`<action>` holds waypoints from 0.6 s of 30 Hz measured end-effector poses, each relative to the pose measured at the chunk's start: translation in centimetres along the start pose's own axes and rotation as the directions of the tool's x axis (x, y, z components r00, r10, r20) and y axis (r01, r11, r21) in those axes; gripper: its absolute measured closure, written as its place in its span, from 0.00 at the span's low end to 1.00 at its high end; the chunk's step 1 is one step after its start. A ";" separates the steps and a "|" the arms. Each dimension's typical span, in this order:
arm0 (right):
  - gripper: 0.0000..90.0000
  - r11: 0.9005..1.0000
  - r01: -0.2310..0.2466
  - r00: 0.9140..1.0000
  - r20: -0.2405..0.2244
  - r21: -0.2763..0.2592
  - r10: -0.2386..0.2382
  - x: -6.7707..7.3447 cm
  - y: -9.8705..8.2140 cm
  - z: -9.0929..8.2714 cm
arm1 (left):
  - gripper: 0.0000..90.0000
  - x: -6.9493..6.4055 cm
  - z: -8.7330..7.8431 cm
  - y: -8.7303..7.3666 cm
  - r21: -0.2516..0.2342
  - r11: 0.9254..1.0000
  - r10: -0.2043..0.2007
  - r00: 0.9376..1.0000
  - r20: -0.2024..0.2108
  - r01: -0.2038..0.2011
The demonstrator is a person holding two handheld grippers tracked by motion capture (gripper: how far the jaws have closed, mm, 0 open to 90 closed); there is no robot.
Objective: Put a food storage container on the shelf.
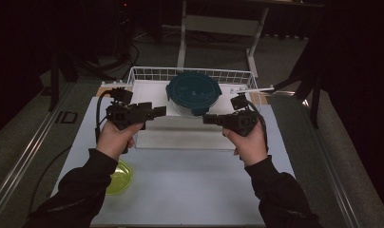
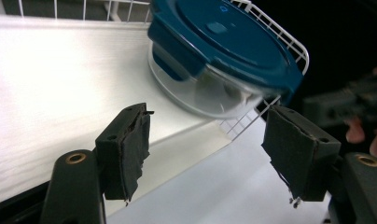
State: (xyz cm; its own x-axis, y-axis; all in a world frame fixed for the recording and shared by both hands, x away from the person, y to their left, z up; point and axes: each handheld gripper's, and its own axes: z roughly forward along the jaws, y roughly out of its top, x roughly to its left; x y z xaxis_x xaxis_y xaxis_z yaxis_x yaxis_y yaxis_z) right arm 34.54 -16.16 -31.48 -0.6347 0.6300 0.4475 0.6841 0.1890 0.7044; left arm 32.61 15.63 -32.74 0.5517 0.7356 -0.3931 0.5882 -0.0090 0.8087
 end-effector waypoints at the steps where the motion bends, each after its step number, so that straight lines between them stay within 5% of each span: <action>1: 1.00 1.000 -0.002 1.000 0.006 0.001 0.002 -0.1 0.0 0.2 | 0.34 -0.2 -0.2 -0.4 -0.006 0.999 0.032 0.999 0.000 -0.032; 6: 1.00 1.000 -0.019 1.000 0.002 0.000 0.019 -0.3 0.1 1.0 | 0.14 -1.4 -0.8 -2.8 -0.027 0.986 0.162 0.986 -0.043 -0.163; 8: 1.00 1.000 -0.020 1.000 0.014 -0.003 0.020 -0.4 0.3 1.3 | 0.05 -1.9 -0.7 -4.0 -0.016 0.978 0.204 0.976 -0.077 -0.206; 18: 1.00 0.999 -0.036 0.999 0.027 -0.003 0.037 -0.7 1.5 2.5 | 0.00 -3.2 -1.0 -7.8 -0.010 0.963 0.269 0.962 -0.043 -0.270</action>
State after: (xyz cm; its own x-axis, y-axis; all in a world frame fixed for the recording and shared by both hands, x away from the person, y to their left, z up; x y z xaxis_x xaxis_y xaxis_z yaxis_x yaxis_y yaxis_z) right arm 36.93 -14.45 -32.13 -0.5992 0.6569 0.4576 0.7058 0.1637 0.6892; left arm 25.70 14.01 -37.36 0.6641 0.7341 -0.1416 0.4114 -0.2006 0.8891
